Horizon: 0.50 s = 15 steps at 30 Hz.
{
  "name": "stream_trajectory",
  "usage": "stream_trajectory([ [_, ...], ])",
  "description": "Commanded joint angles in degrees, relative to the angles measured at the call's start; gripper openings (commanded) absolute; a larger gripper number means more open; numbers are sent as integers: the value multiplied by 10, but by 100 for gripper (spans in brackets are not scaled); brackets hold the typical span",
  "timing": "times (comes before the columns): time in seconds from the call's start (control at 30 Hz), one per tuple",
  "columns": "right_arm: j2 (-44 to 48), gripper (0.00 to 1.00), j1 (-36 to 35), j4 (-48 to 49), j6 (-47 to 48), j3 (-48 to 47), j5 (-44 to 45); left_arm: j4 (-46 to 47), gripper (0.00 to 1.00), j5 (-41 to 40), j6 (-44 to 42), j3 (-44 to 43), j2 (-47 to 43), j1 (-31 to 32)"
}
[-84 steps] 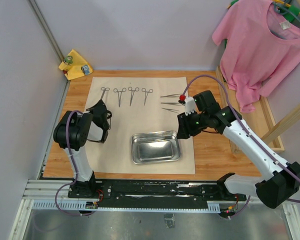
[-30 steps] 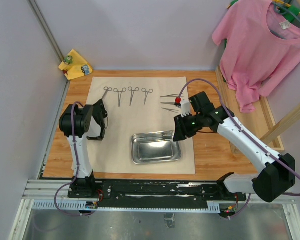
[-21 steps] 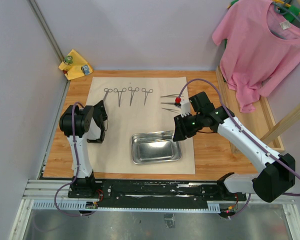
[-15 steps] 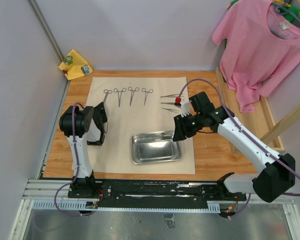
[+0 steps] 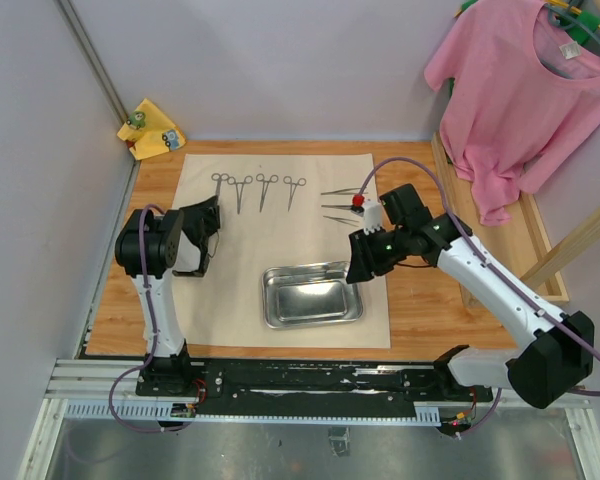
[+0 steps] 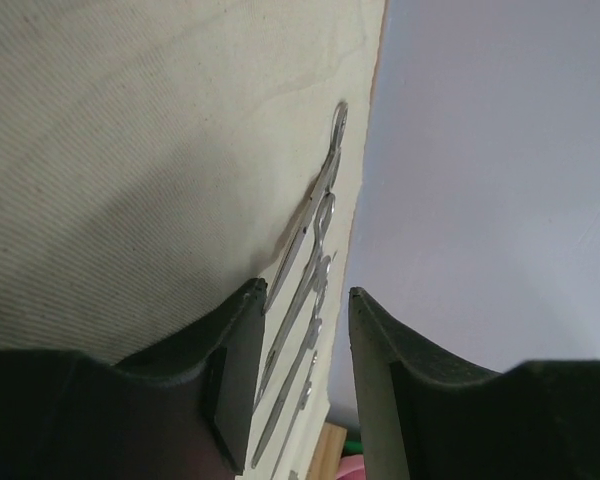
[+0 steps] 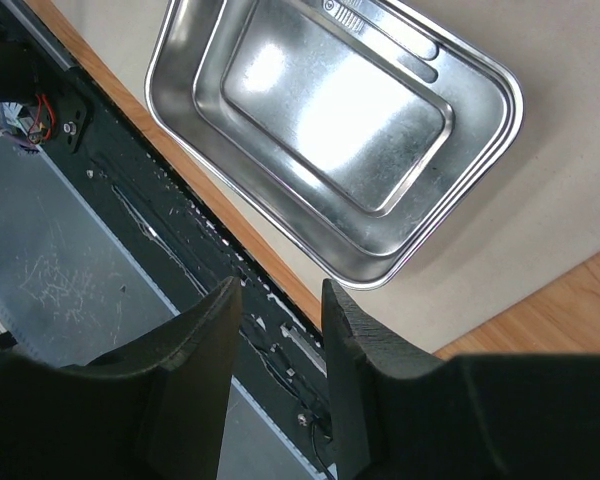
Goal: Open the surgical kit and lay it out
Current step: Place the medical item in the surgical kit.
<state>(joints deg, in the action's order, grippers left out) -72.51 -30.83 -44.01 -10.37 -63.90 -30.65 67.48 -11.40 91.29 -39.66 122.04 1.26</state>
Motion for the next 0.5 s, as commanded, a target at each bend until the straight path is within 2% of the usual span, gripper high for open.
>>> stream_trajectory([
  [0.0, 20, 39, -8, -12, -9, 2, -7, -81, 44, 37, -10, 16, -20, -3],
  [0.13, 31, 39, -15, -13, -15, 2, -5, -86, 45, 49, 1, 37, -33, -3],
  [0.23, 39, 40, -19, -19, -17, 2, -4, -132, 53, 57, -4, 38, -47, -4],
  [0.4, 54, 40, -25, -23, -22, 4, 0, -158, 67, 60, 3, 54, -73, -8],
  [0.47, 58, 40, -28, -24, -25, 4, 1, -167, 70, 65, 5, 58, -83, -8],
])
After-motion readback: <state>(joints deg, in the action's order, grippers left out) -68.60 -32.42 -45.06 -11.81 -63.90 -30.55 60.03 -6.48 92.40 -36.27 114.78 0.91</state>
